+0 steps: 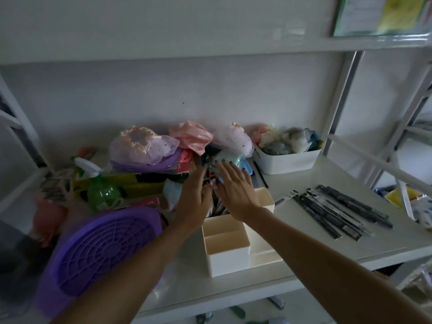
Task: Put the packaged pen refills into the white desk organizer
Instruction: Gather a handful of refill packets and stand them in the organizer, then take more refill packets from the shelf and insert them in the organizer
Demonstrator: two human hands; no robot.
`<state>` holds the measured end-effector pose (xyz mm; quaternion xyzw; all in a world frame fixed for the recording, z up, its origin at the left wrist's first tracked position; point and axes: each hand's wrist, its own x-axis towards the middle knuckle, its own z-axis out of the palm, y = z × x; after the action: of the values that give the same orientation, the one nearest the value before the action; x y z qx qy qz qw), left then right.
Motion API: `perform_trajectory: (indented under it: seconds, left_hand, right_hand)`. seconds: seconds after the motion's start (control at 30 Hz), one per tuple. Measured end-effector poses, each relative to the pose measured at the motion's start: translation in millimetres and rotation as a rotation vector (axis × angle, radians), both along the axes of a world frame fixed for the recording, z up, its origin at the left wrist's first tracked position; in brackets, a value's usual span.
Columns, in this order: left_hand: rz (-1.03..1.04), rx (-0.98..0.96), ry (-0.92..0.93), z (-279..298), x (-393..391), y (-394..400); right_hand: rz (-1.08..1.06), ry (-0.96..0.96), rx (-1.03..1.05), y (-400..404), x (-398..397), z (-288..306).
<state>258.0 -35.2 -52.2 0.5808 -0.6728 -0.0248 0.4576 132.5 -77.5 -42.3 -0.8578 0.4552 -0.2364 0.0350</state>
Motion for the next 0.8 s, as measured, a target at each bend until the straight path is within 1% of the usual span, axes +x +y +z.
perform_trajectory:
  seconds: [0.03, 0.07, 0.1, 0.13, 0.17, 0.2, 0.27, 0.33, 0.37, 0.43, 0.47, 0.5, 0.57, 0.63, 0.67, 0.73, 0.77, 0.8]
  left_hand:
    - [-0.037, 0.054, -0.064, -3, -1, 0]
    - [-0.055, 0.136, -0.095, -3, -2, 1]
    - [-0.046, 0.185, -0.083, -1, -3, 1]
    - [-0.008, 0.184, -0.044, 2, -4, 2]
    - [0.049, 0.153, -0.005, 6, -5, 2]
    - [0.123, 0.109, 0.005, 12, -8, 2]
    - [0.285, 0.005, -0.064, 30, -24, -4]
    - [0.363, -0.090, -0.131, 53, -56, -19]
    - [0.352, -0.126, -0.167, 62, -77, -28]
    - [0.262, -0.181, -0.270, 69, -122, -53]
    - [0.210, -0.159, -0.327, 68, -146, -66]
    - [0.164, -0.069, -0.397, 61, -168, -80]
    - [0.134, 0.263, -0.511, 37, -209, -107]
    - [0.167, 0.679, -0.489, 6, -233, -126]
    - [0.202, 0.833, -0.451, -11, -238, -132]
    - [0.318, 1.017, -0.412, -42, -244, -134]
    - [0.382, 1.058, -0.420, -54, -245, -133]
    - [0.447, 1.061, -0.430, -63, -248, -129]
  right_hand:
    - [0.007, 0.027, 0.002, -1, 1, -1]
    - [0.024, 0.095, 0.011, -2, 2, -3]
    - [0.044, 0.134, 0.034, -2, 2, -4]
    - [0.071, 0.089, 0.056, -2, 1, -4]
    - [0.102, -0.029, 0.061, -3, -2, -2]
    - [0.126, -0.190, 0.060, -4, -6, 2]
    - [0.113, -0.479, 0.038, -13, -18, 16]
    - [0.048, -0.638, 0.040, -34, -38, 30]
    - [0.007, -0.690, 0.057, -47, -52, 35]
    - [-0.061, -0.743, 0.084, -77, -88, 39]
    - [-0.097, -0.732, 0.095, -93, -110, 36]
    - [-0.146, -0.688, 0.121, -107, -135, 28]
    - [-0.236, -0.529, 0.239, -130, -191, 5]
    - [-0.286, -0.378, 0.413, -145, -248, -24]
    - [-0.310, -0.297, 0.483, -151, -273, -38]
    - [-0.343, -0.065, 0.546, -160, -316, -58]
    - [-0.336, 0.050, 0.566, -163, -333, -65]
    - [-0.315, 0.138, 0.591, -167, -345, -69]
